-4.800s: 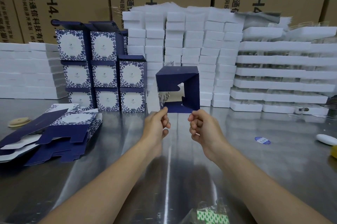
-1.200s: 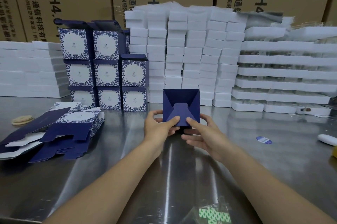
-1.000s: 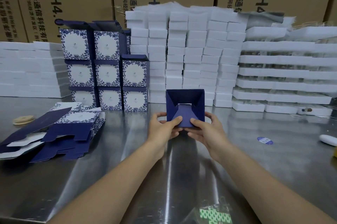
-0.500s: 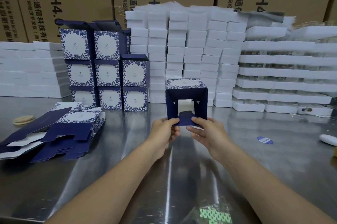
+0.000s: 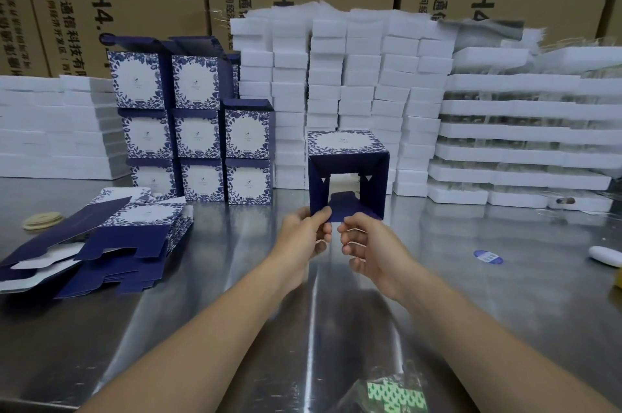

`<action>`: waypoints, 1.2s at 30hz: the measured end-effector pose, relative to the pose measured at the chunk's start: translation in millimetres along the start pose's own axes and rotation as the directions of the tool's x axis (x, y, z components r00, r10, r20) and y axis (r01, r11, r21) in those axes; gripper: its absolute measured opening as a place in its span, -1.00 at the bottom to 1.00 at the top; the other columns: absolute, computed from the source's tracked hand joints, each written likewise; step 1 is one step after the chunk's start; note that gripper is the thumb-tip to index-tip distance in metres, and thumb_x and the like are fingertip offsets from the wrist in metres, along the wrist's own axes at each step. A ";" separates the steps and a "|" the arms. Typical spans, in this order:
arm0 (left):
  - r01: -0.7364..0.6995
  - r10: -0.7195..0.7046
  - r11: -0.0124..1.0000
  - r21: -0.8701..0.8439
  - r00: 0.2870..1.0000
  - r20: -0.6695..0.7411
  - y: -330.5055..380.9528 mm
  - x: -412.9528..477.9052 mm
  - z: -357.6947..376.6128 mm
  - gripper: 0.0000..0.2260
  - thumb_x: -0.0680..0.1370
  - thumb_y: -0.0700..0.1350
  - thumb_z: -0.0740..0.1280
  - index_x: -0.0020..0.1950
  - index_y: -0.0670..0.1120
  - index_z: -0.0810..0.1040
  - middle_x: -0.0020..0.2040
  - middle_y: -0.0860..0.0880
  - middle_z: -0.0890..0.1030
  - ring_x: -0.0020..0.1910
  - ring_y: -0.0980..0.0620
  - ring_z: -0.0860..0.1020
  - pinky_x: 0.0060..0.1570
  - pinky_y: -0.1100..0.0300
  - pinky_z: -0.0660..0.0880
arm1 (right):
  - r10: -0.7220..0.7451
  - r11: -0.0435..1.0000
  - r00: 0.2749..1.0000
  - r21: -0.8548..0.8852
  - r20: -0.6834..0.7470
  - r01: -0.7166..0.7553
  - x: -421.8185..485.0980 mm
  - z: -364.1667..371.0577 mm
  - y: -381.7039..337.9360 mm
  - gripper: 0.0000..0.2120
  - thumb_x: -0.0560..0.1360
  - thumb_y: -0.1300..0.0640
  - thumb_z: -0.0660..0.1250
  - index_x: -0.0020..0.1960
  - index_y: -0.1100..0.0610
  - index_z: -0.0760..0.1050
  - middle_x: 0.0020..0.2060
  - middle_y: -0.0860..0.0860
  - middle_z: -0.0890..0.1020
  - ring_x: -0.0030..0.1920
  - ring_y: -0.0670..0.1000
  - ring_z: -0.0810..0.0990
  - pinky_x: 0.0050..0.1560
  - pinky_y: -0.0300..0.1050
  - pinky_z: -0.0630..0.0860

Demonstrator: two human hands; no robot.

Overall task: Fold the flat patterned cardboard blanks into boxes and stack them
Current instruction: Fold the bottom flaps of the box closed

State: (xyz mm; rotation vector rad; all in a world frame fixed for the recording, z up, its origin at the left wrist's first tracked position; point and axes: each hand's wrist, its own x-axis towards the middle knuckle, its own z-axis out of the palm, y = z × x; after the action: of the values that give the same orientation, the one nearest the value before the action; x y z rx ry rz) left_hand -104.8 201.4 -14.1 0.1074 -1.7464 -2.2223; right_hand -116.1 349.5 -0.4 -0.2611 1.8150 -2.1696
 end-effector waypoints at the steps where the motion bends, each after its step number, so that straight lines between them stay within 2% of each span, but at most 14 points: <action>1: 0.000 0.000 1.000 0.005 1.000 0.008 -0.2 -0.7 0.7 -0.90 0.65 -0.10 0.41 -0.02 -0.10 0.59 -0.36 0.02 0.55 -0.41 0.10 0.49 -0.24 0.19 0.43 | -0.024 1.000 1.000 -0.008 -0.020 0.024 0.2 1.0 1.2 -0.81 0.57 0.08 0.35 -0.15 0.14 0.63 -0.35 0.00 0.57 -0.40 -0.06 0.50 -0.35 -0.18 0.34; 7: 0.078 -0.081 0.996 0.035 0.994 0.078 3.0 -5.1 4.7 -0.86 0.59 -0.01 0.46 -0.04 -0.04 0.56 -0.36 0.01 0.50 -0.43 0.07 0.46 -0.33 0.20 0.37 | -0.160 0.987 0.976 -0.022 -0.150 0.158 3.3 4.1 2.1 -0.80 0.56 0.18 0.33 -0.20 0.22 0.62 -0.42 0.01 0.54 -0.46 -0.07 0.40 -0.42 -0.23 0.34; 12: 0.073 -0.084 0.995 0.065 0.980 0.178 3.6 -11.5 9.9 -0.82 0.44 0.08 0.43 -0.19 -0.02 0.61 -0.36 0.02 0.43 -0.40 0.09 0.44 -0.26 0.18 0.37 | -0.173 0.985 0.983 0.004 -0.059 0.173 2.4 4.3 2.4 -0.83 0.56 0.15 0.35 -0.16 0.20 0.61 -0.38 0.03 0.56 -0.44 -0.08 0.44 -0.47 -0.25 0.30; 15: 0.073 -0.080 0.996 0.047 0.981 0.175 5.7 -12.5 9.5 -0.82 0.43 0.08 0.43 -0.21 -0.01 0.59 -0.34 0.01 0.43 -0.40 0.09 0.42 -0.26 0.18 0.36 | -0.161 0.987 0.987 0.023 -0.023 0.161 2.3 4.3 2.6 -0.83 0.58 0.12 0.36 -0.14 0.18 0.61 -0.37 0.02 0.54 -0.43 -0.08 0.44 -0.46 -0.23 0.28; 24: 0.041 -0.044 0.998 0.039 0.994 0.099 2.3 -10.7 9.3 -0.74 0.55 -0.07 0.34 -0.35 0.02 0.50 -0.42 0.04 0.37 -0.44 0.08 0.37 -0.35 0.24 0.34 | -0.026 1.000 0.995 -0.002 0.097 0.026 -1.7 2.2 0.6 -0.66 0.59 0.00 0.36 -0.36 0.01 0.54 -0.42 -0.07 0.41 -0.45 -0.10 0.33 -0.44 -0.24 0.27; 31: 0.050 -0.050 0.999 0.008 0.998 0.046 4.5 -9.6 7.1 -0.76 0.55 -0.09 0.33 -0.32 0.00 0.46 -0.45 0.05 0.30 -0.45 0.08 0.34 -0.35 0.22 0.29 | -0.048 0.995 0.999 0.086 0.020 0.046 0.3 0.6 -1.3 -0.75 0.56 0.06 0.34 -0.29 0.05 0.48 -0.43 -0.06 0.40 -0.47 -0.08 0.33 -0.44 -0.21 0.23; 36: 0.058 -0.059 0.998 0.020 0.996 0.063 5.2 -10.6 8.1 -0.74 0.56 -0.09 0.33 -0.34 0.00 0.47 -0.44 0.05 0.30 -0.44 0.08 0.34 -0.32 0.20 0.29 | -0.030 0.995 0.999 0.095 0.036 0.027 2.1 -0.7 -1.3 -0.78 0.56 0.07 0.31 -0.25 0.07 0.51 -0.42 -0.06 0.42 -0.46 -0.08 0.34 -0.45 -0.22 0.24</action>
State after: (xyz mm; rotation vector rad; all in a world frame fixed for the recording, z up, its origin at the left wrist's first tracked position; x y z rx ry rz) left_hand -95.8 211.0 -8.4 0.0942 -1.8197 -2.2749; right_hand -118.4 349.6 0.7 -0.3062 1.6927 -2.2476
